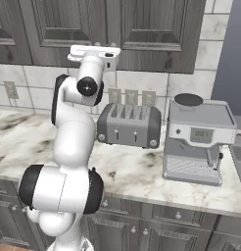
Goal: Move the bowls from the cabinet to the plates on the dining table.
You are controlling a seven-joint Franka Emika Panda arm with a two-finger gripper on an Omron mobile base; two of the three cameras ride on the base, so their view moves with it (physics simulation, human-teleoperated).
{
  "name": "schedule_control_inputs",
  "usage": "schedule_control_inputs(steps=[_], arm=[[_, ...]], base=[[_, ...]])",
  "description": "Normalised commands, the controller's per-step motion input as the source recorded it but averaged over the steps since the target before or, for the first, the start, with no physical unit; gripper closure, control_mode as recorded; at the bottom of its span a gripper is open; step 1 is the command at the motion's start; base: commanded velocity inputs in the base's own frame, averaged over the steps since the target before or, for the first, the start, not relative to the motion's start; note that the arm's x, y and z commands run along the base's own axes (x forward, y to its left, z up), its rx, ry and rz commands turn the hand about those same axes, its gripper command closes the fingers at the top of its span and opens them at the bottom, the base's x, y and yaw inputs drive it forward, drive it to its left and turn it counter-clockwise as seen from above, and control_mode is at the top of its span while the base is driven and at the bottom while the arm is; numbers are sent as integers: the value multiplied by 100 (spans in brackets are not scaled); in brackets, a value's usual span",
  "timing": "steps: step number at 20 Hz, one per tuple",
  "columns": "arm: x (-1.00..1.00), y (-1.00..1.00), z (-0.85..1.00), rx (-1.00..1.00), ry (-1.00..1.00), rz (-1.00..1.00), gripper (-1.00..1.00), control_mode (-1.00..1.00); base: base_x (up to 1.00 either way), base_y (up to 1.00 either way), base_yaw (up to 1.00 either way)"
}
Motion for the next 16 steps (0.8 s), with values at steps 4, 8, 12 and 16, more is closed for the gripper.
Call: schedule_control_inputs(steps=[4, 8, 12, 16], arm=[[24, -2, -4, 0, 0, 0, -100, -100], [36, -6, -8, -2, 0, 0, -100, -100], [19, -18, -17, -2, 0, -1, -100, -100], [5, -23, -21, 0, 0, 0, -100, -100]], base=[[0, 0, 0], [0, 0, 0], [0, 0, 0], [0, 0, 0]])
